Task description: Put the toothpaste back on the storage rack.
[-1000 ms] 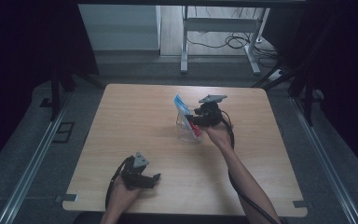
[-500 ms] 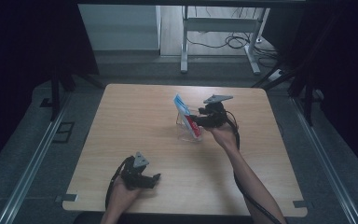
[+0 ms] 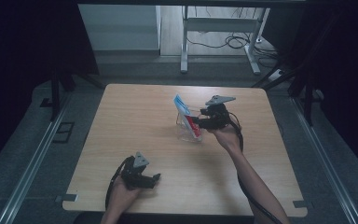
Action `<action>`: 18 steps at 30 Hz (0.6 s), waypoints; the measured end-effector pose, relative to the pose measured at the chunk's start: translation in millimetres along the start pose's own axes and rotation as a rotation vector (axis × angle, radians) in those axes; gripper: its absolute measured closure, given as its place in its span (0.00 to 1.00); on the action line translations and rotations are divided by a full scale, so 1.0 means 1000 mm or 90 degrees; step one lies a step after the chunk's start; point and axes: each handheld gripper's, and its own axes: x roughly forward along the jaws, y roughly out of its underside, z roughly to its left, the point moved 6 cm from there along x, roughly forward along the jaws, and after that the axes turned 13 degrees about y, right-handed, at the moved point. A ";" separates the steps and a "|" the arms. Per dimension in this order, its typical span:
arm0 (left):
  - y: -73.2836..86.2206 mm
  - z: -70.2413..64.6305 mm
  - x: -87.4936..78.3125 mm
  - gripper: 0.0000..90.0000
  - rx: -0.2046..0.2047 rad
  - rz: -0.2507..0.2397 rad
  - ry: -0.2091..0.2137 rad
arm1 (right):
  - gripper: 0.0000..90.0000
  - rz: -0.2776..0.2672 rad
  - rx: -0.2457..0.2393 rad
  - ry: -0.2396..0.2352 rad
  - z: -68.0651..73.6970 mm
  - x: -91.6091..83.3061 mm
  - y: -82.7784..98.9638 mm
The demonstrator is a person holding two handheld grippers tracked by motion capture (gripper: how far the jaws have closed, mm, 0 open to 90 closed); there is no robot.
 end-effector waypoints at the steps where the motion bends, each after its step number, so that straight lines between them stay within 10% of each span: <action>1: 0.000 0.000 0.000 0.14 0.002 0.001 0.000 | 0.46 0.000 -0.001 0.000 0.000 -0.001 0.000; 18: 0.000 0.000 0.000 0.15 0.000 0.000 0.000 | 0.46 -0.010 -0.002 0.000 0.001 -0.012 0.000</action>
